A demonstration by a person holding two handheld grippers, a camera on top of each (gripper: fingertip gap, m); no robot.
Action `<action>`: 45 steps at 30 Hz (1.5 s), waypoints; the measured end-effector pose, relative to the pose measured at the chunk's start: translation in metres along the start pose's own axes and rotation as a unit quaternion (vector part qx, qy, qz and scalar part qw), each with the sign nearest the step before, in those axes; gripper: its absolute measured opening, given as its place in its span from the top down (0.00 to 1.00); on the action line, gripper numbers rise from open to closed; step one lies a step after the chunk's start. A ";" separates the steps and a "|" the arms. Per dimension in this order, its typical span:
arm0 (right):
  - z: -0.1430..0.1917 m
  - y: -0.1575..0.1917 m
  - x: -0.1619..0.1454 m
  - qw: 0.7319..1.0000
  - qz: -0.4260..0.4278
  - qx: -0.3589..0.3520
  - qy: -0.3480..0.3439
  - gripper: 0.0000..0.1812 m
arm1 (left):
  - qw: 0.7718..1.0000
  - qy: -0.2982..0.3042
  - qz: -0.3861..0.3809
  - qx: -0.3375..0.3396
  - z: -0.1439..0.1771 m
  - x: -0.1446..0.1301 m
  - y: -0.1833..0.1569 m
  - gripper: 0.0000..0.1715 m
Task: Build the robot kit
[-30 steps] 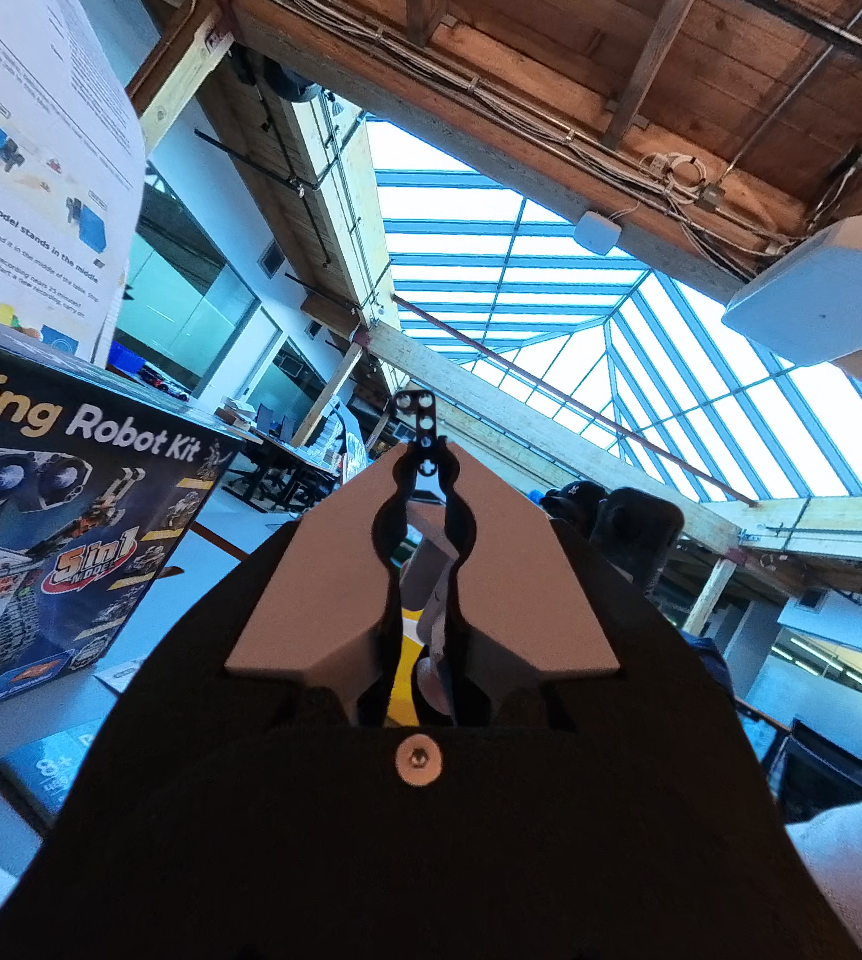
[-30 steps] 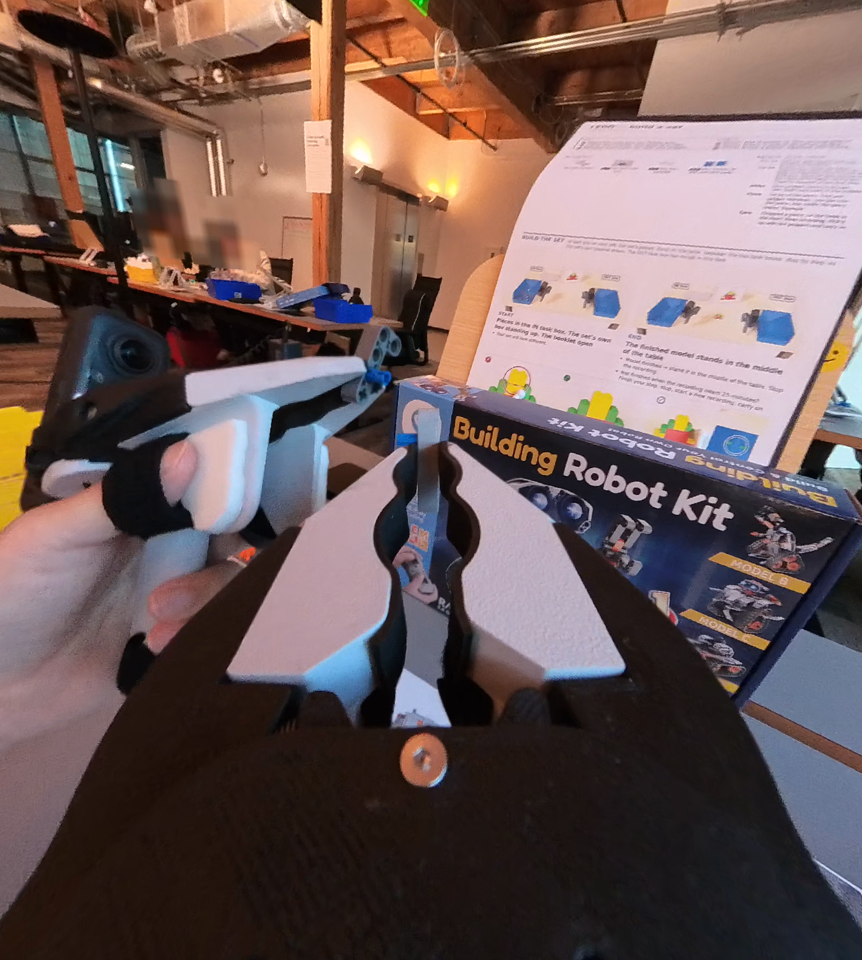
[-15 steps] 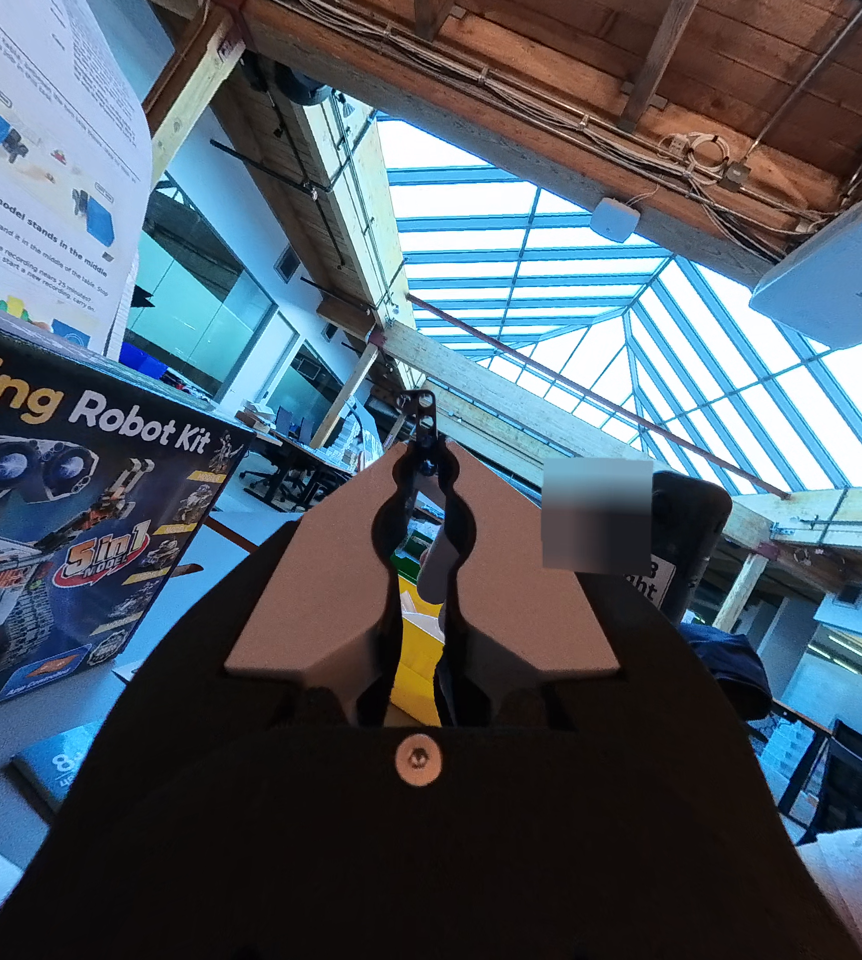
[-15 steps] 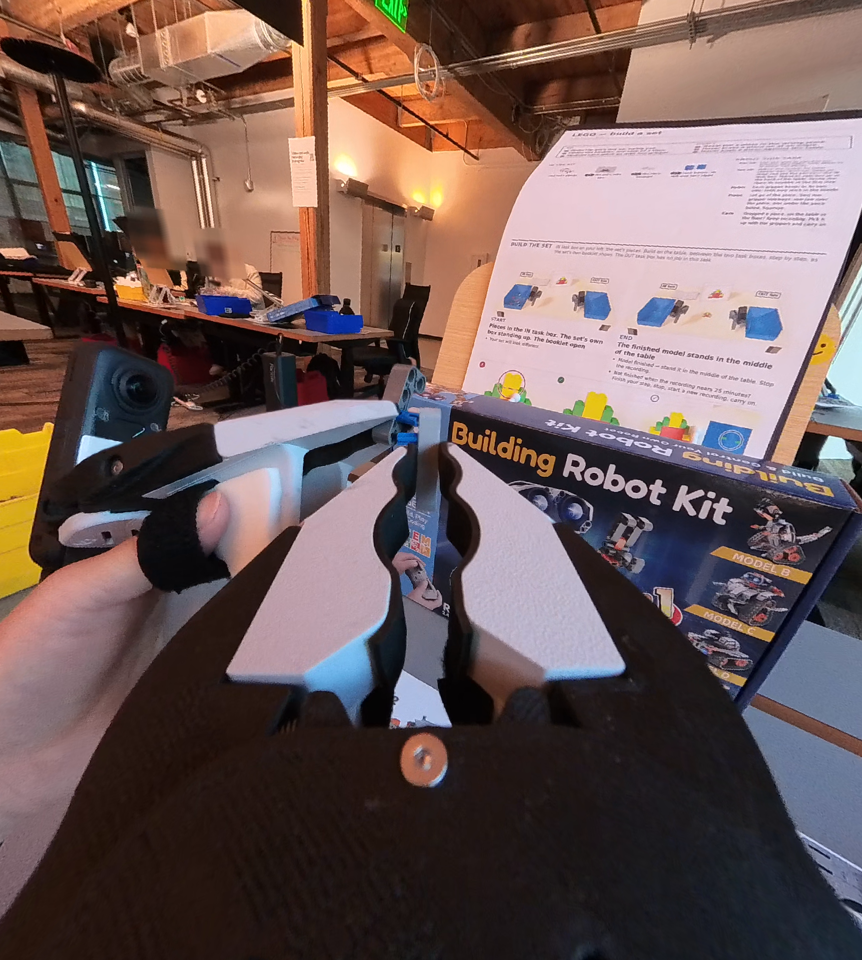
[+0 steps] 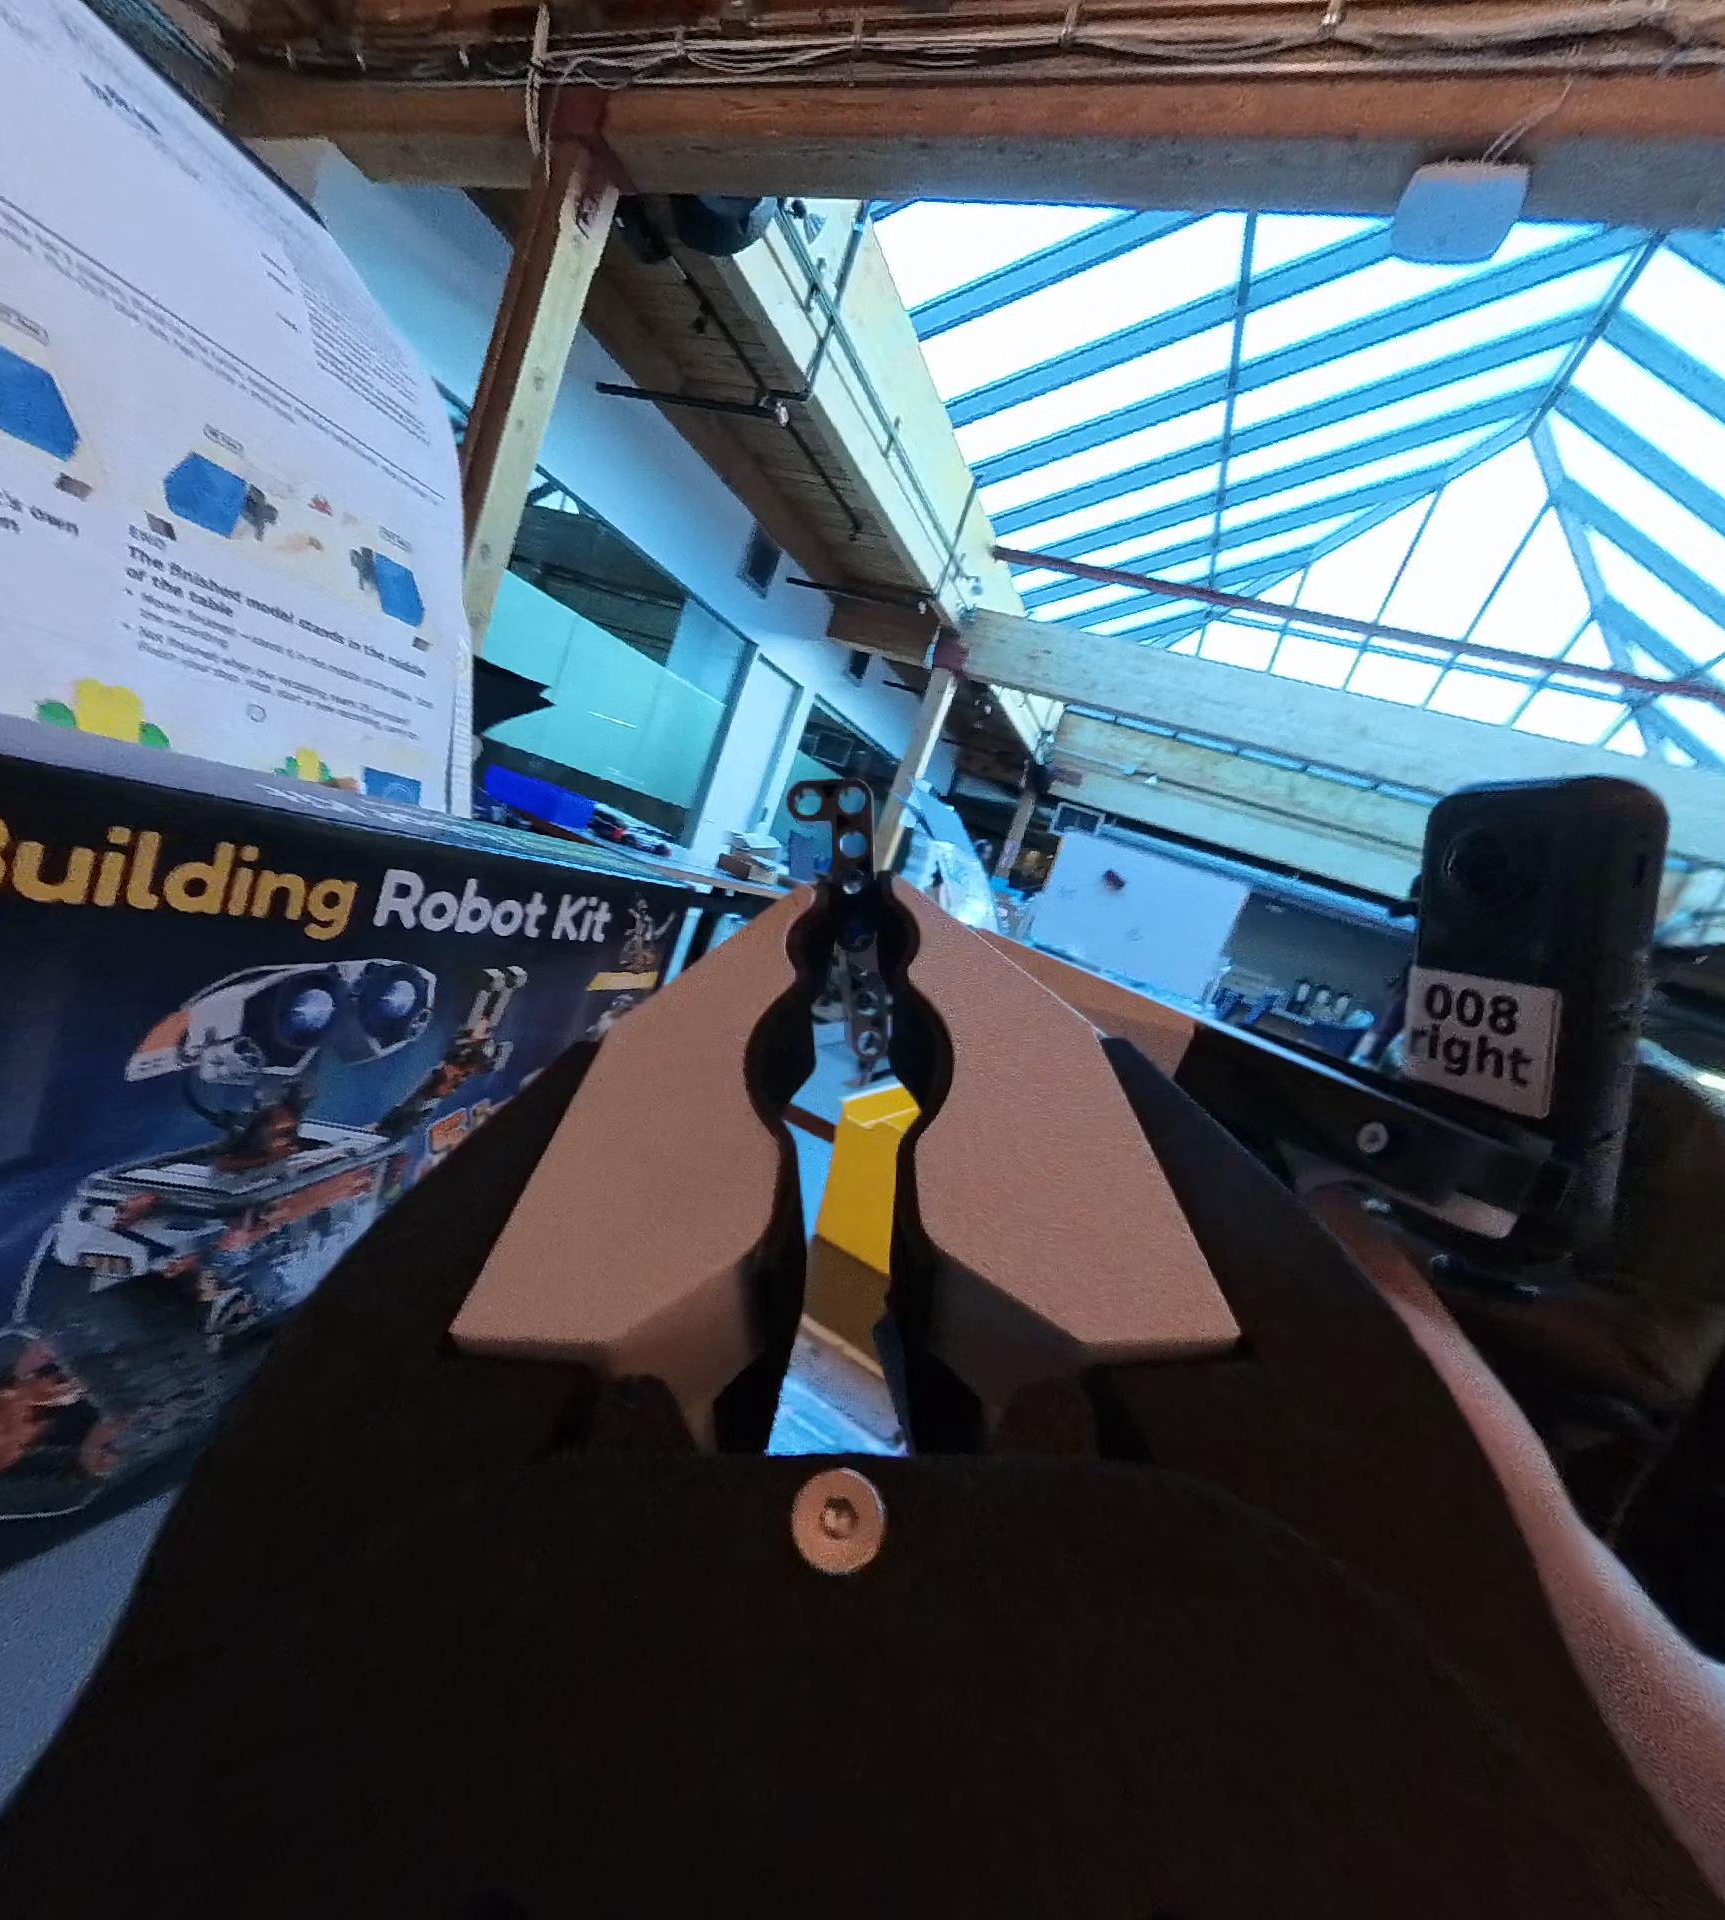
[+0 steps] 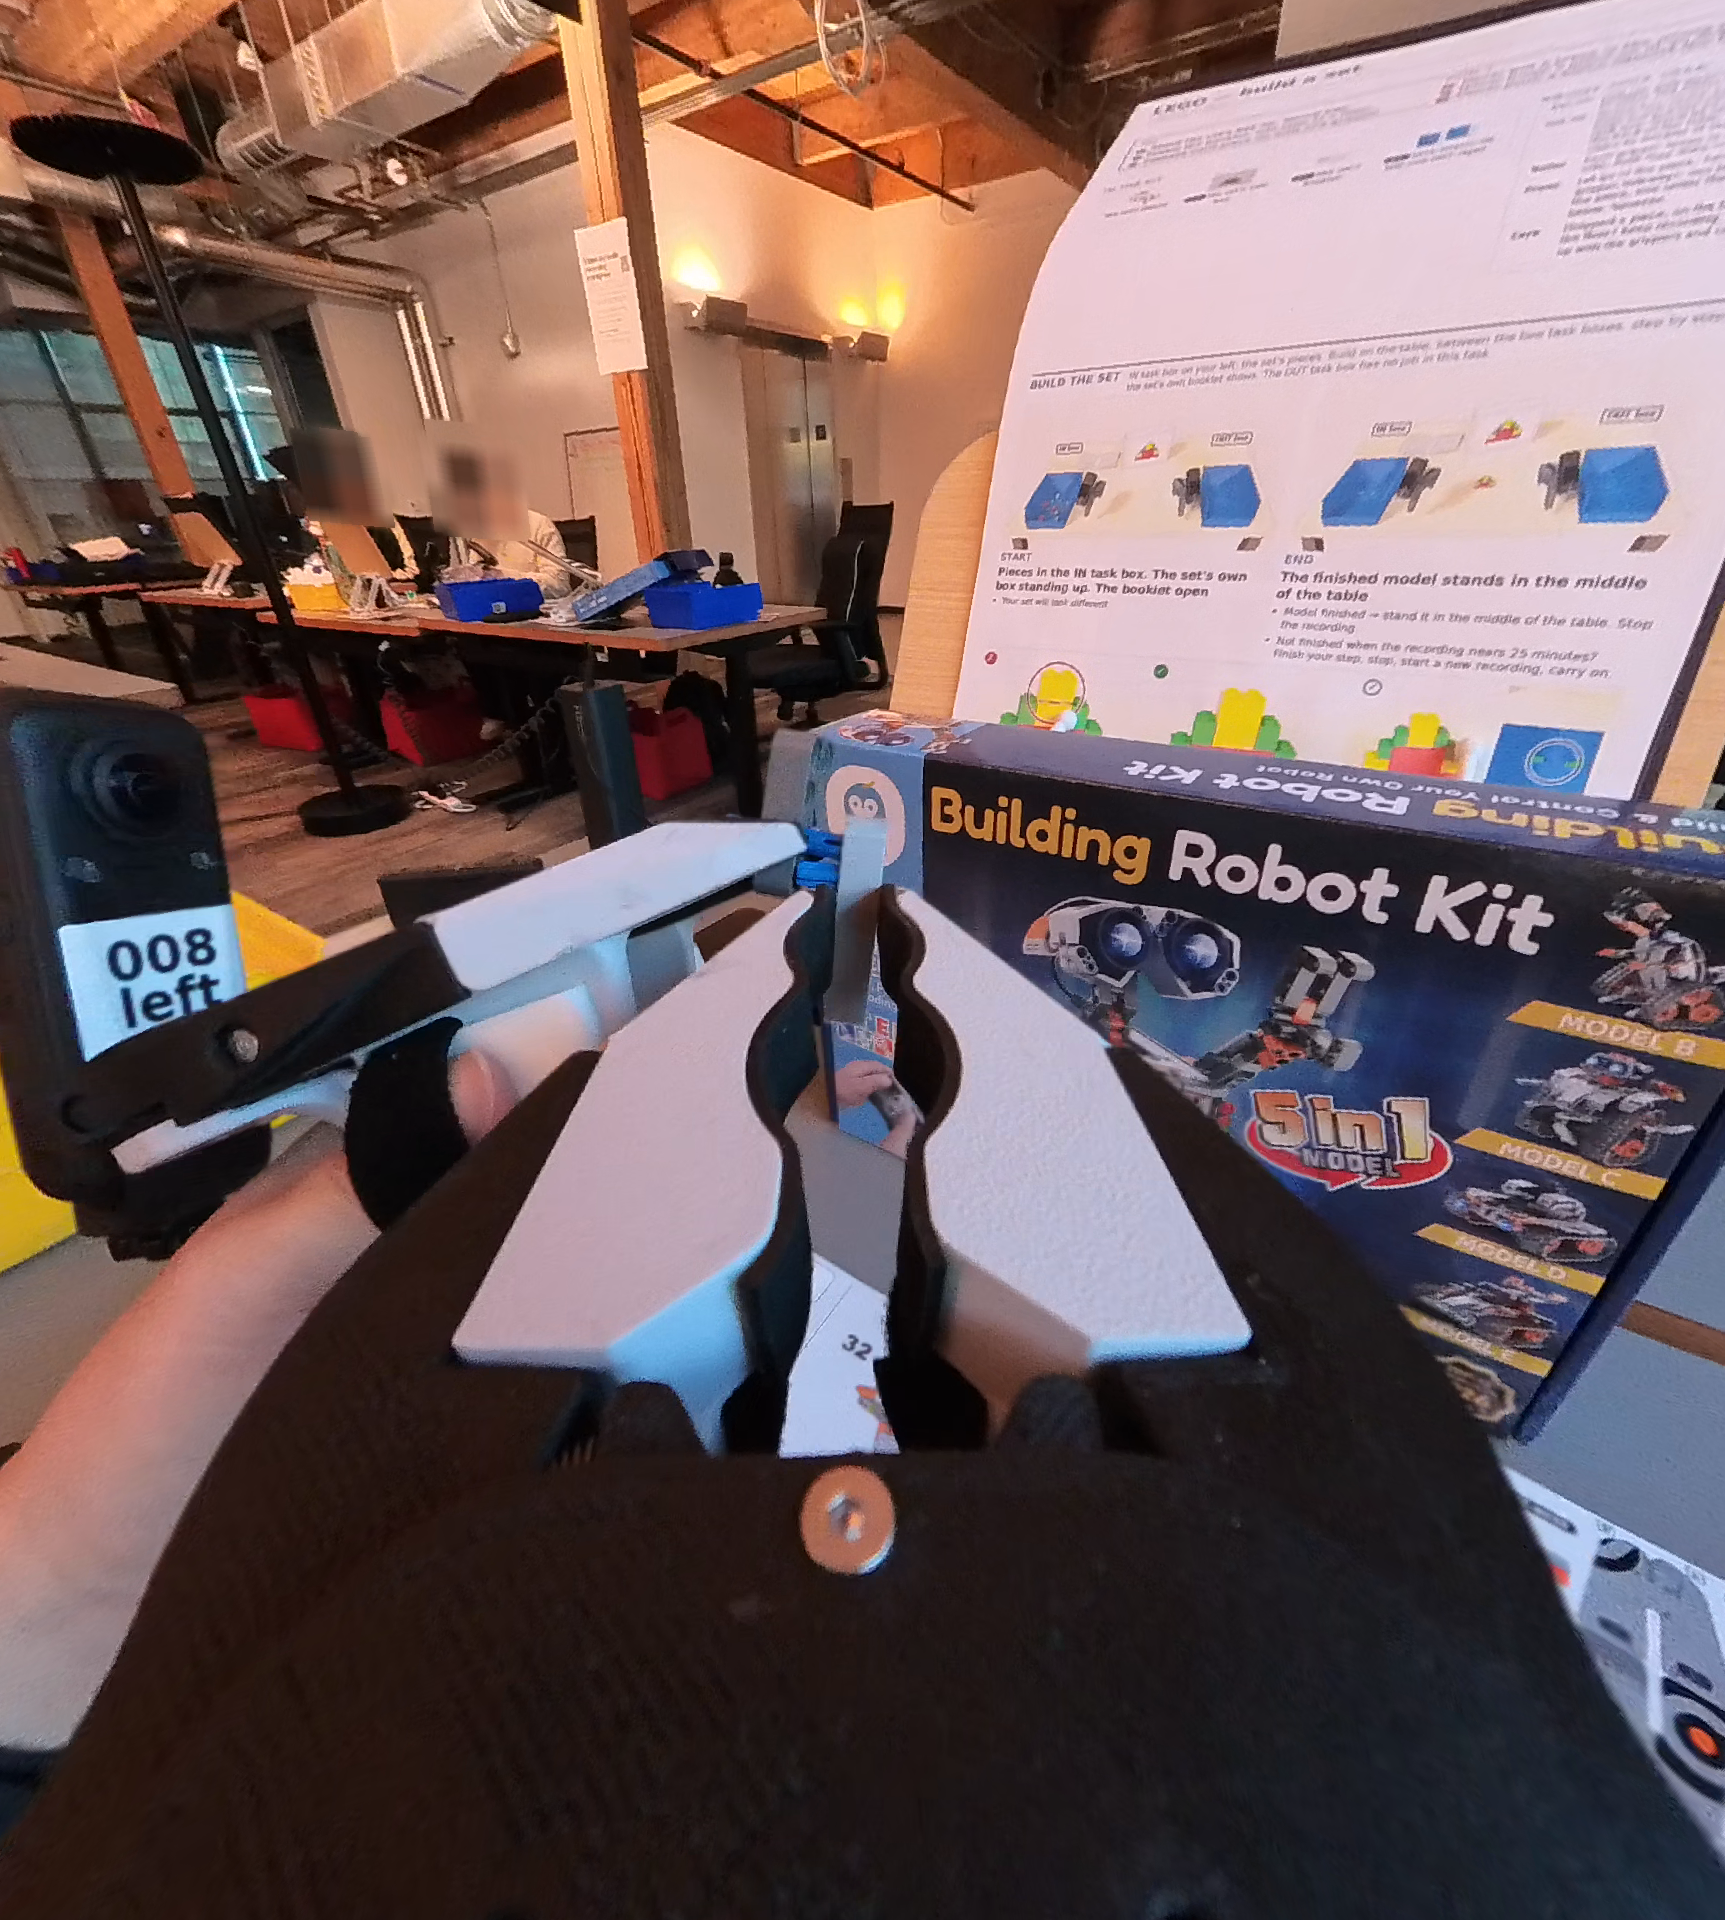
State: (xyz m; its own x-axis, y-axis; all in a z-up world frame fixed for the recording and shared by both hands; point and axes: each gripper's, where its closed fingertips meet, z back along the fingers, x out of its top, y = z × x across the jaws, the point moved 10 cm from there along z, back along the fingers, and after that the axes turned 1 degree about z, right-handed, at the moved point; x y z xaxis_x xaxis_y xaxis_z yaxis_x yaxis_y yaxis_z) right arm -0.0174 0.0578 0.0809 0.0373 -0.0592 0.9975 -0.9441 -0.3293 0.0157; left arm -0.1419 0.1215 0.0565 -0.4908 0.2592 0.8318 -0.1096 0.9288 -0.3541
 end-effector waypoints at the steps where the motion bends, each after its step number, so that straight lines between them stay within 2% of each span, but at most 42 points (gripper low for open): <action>1: 0.000 -0.001 0.000 1.000 -0.003 0.000 0.002 0.97 | 1.000 0.002 -0.011 0.003 0.000 0.000 -0.001 0.97; 5: -0.001 0.000 -0.001 1.000 -0.001 0.001 0.005 0.97 | 1.000 0.001 -0.019 0.007 0.000 -0.001 -0.001 0.98; 16: -0.002 0.002 -0.002 0.999 0.031 -0.016 0.013 0.97 | 0.997 -0.044 0.059 -0.021 0.001 -0.011 0.006 0.98; 24: -0.003 0.006 -0.006 0.995 0.080 -0.052 0.016 0.97 | 0.997 -0.047 0.062 -0.015 0.001 -0.016 0.006 0.98; 45: -0.005 0.007 -0.011 0.996 0.066 -0.053 0.023 0.97 | 0.998 -0.062 0.028 0.014 0.003 -0.021 0.007 0.98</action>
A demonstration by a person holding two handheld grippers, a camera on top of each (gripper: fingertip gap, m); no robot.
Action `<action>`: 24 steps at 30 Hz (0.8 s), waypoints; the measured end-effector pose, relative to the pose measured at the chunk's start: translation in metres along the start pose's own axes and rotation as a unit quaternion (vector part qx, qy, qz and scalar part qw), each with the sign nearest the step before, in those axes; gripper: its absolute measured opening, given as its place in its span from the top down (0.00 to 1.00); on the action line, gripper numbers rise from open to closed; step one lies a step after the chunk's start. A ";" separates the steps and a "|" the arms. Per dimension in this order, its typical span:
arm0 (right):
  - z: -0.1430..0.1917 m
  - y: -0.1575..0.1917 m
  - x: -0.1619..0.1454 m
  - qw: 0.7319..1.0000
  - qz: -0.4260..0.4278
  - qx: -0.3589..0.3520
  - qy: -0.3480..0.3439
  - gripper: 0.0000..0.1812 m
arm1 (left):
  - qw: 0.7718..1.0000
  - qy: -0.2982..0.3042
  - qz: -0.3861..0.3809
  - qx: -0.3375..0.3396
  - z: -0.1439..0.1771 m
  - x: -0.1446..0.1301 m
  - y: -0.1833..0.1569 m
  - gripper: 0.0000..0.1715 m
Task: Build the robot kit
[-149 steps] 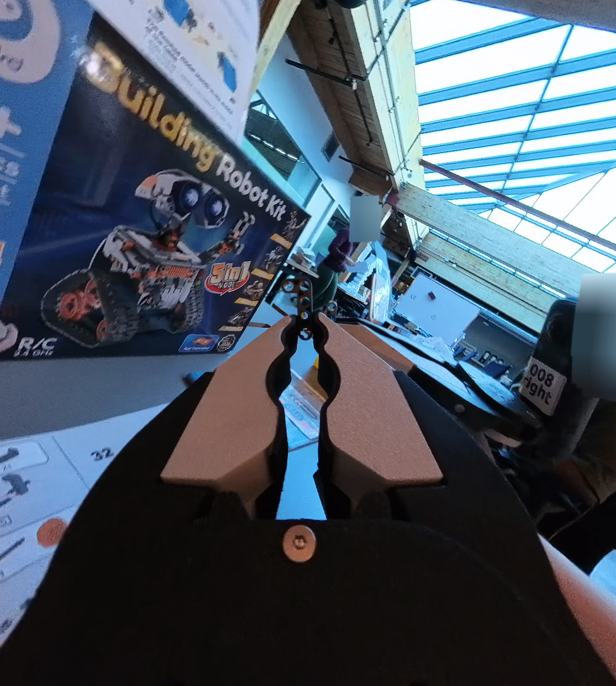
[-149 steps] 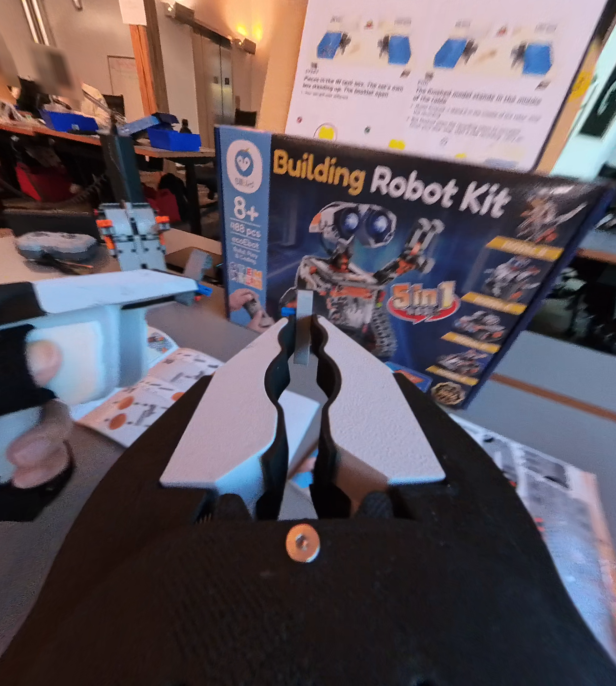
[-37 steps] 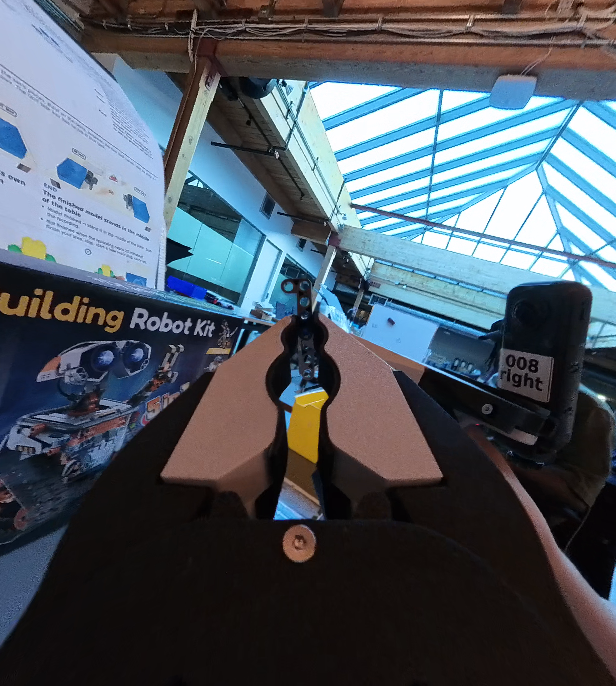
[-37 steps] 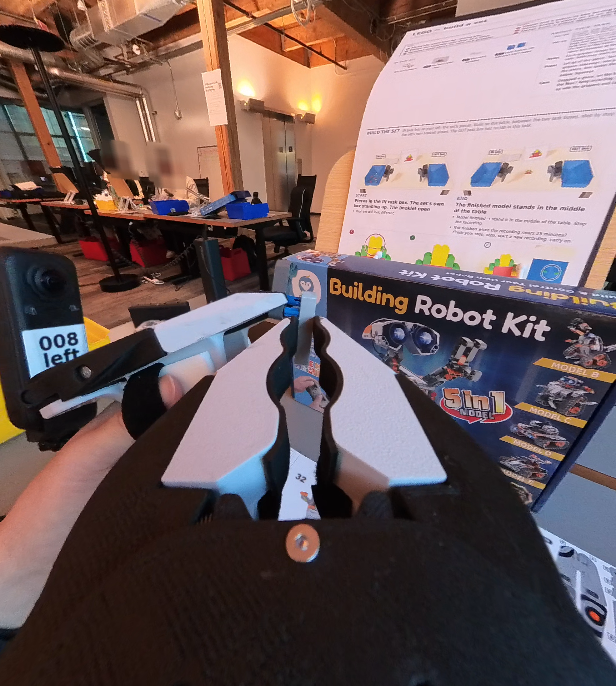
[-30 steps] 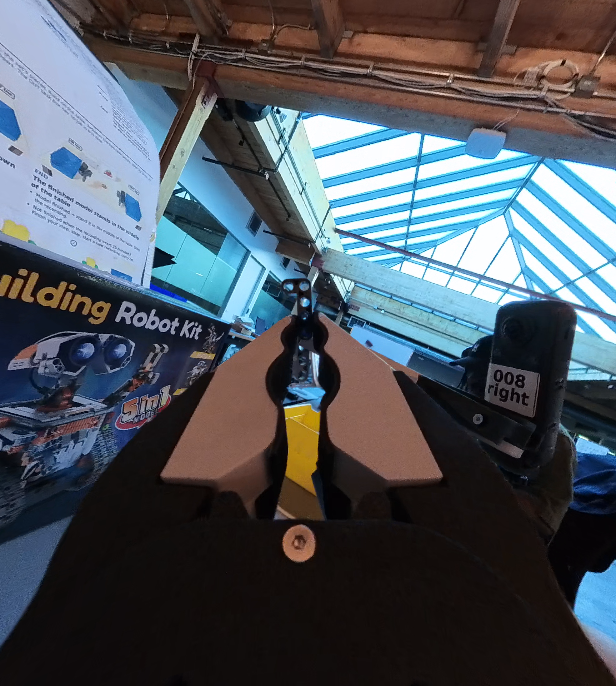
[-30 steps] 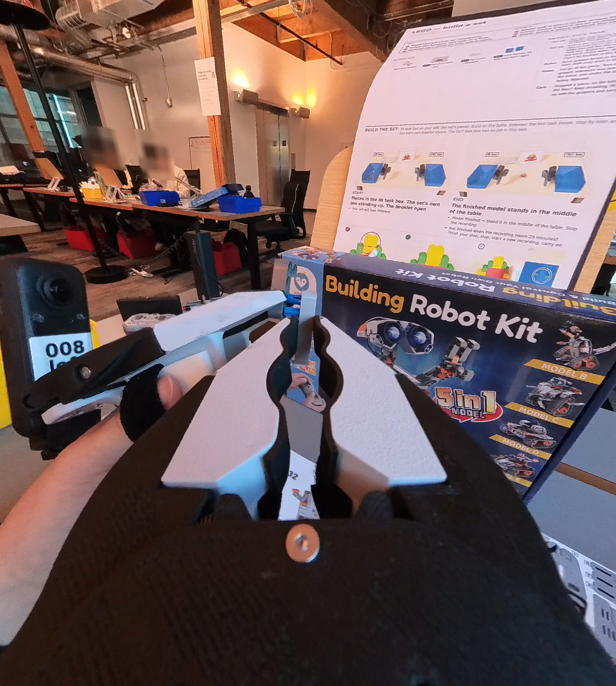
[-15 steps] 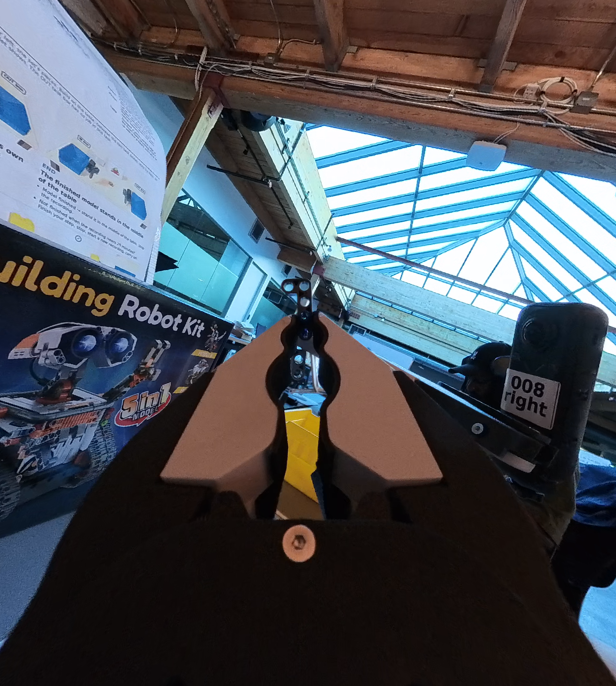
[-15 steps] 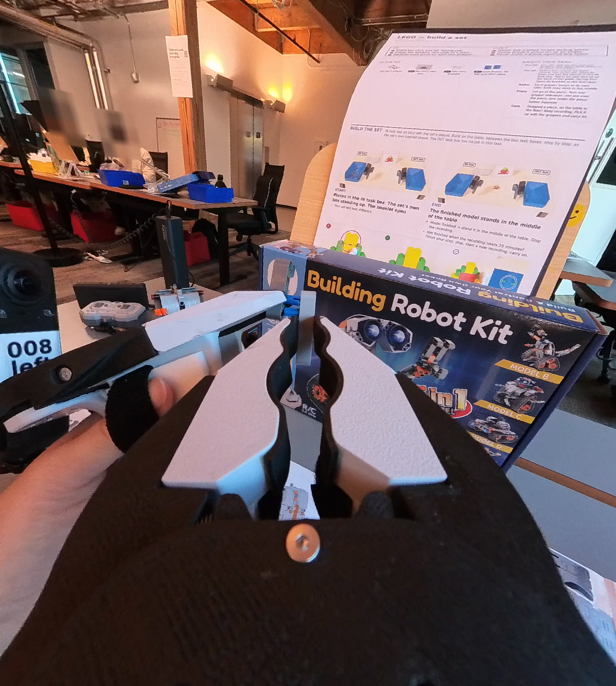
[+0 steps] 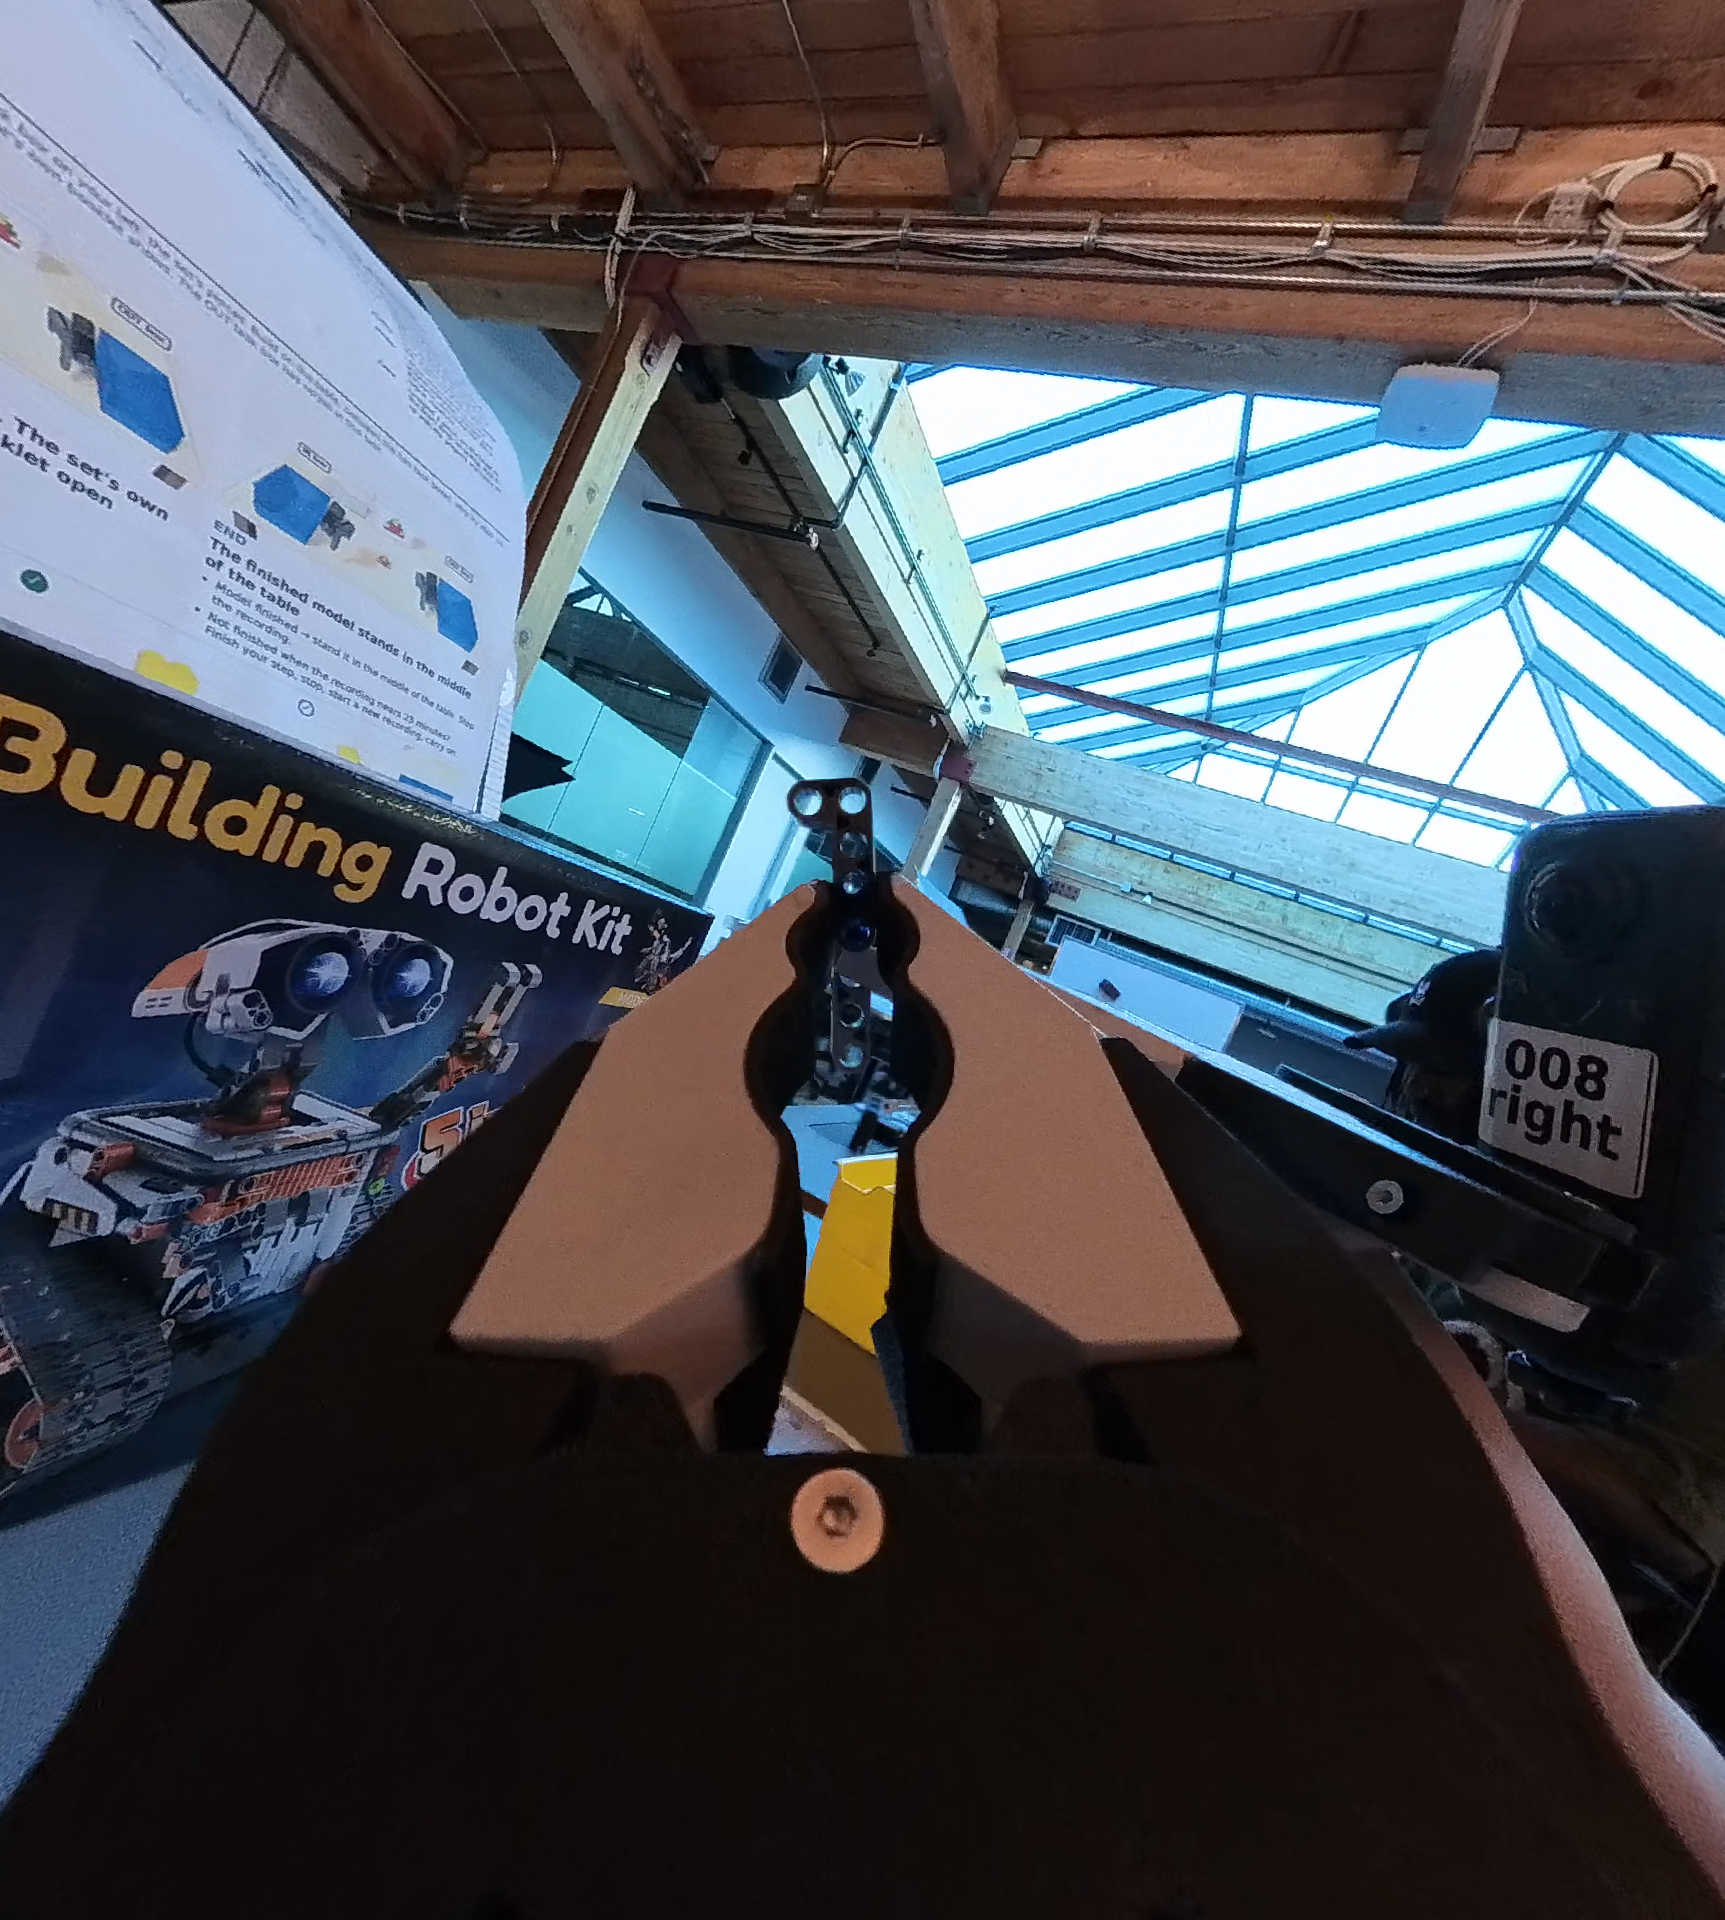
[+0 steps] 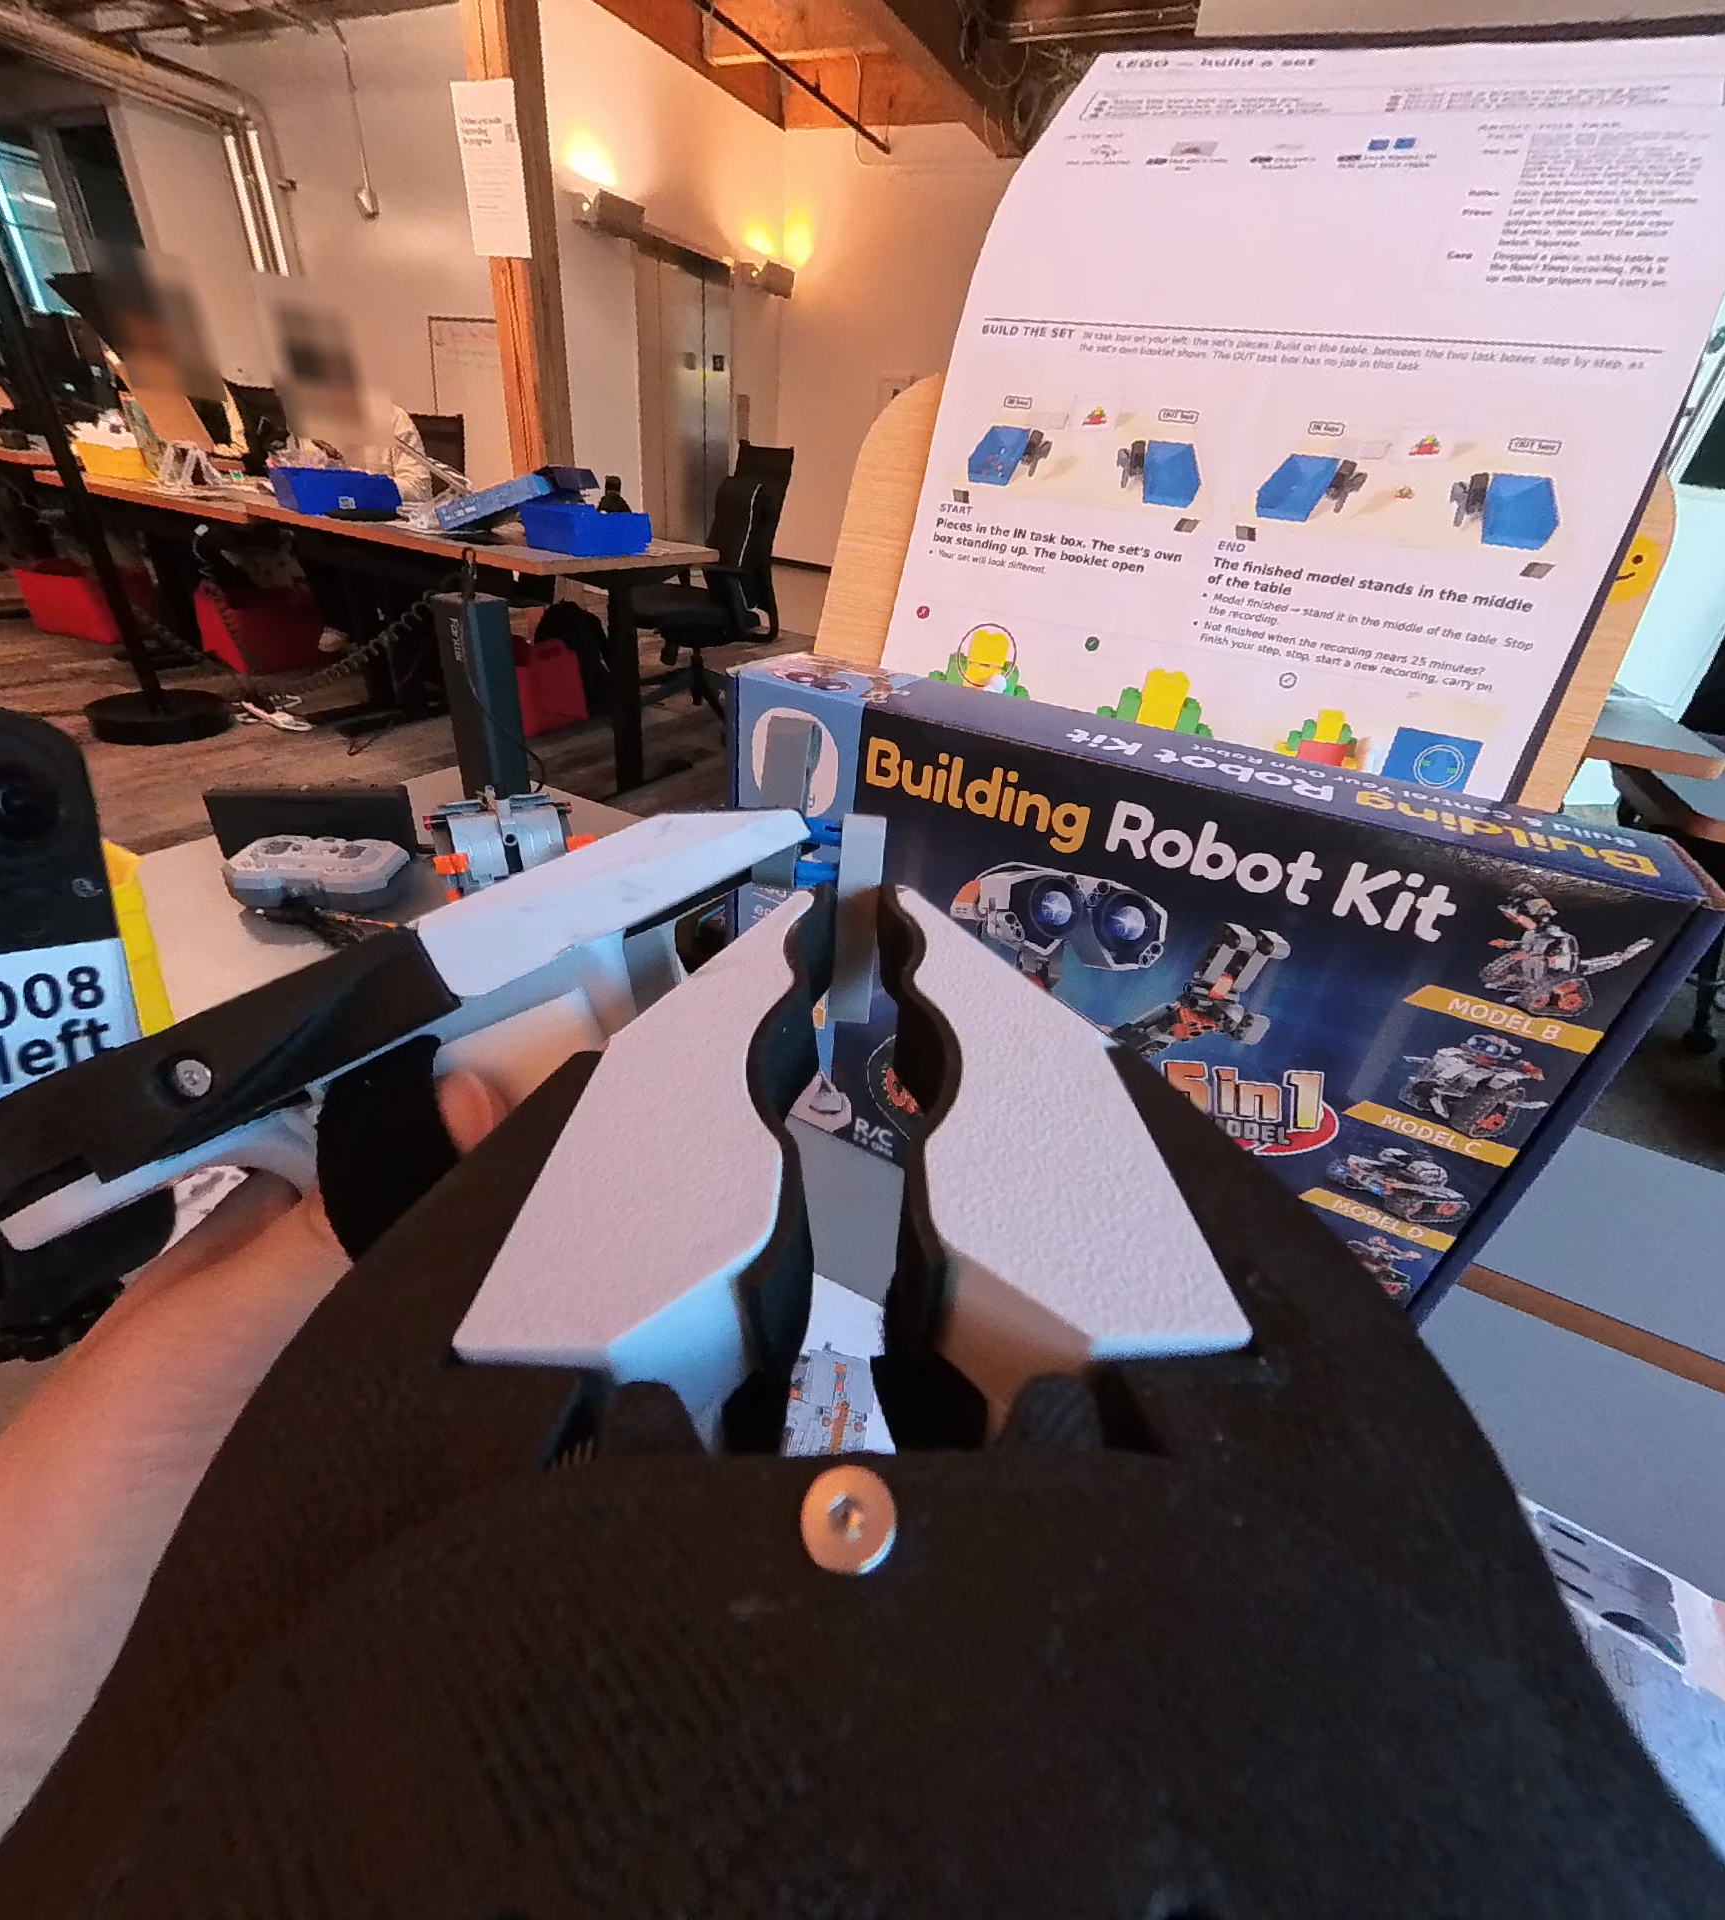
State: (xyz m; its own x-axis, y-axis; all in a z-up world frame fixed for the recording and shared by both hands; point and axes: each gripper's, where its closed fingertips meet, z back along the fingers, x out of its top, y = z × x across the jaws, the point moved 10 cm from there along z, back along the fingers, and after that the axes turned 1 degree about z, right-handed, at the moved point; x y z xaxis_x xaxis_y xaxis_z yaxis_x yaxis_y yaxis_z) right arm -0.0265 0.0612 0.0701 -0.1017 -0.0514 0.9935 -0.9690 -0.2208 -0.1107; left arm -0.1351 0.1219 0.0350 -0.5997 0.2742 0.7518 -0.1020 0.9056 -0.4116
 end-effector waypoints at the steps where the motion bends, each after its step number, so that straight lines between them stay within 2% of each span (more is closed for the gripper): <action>1: 0.000 0.000 -0.001 1.000 0.002 -0.002 0.001 0.97 | 1.000 0.000 -0.005 0.005 0.000 -0.001 0.000 0.98; 12: -0.001 0.001 -0.003 1.000 -0.017 0.003 0.002 0.97 | 0.997 0.003 -0.067 0.035 0.001 -0.002 -0.005 0.97; 20: -0.001 0.005 -0.005 1.000 -0.009 -0.004 -0.012 0.97 | 0.996 -0.005 -0.085 0.040 0.003 -0.002 -0.007 0.98; 24: -0.001 0.006 -0.008 1.000 0.009 -0.010 -0.017 0.97 | 0.992 0.003 -0.111 0.066 0.003 -0.003 -0.011 0.98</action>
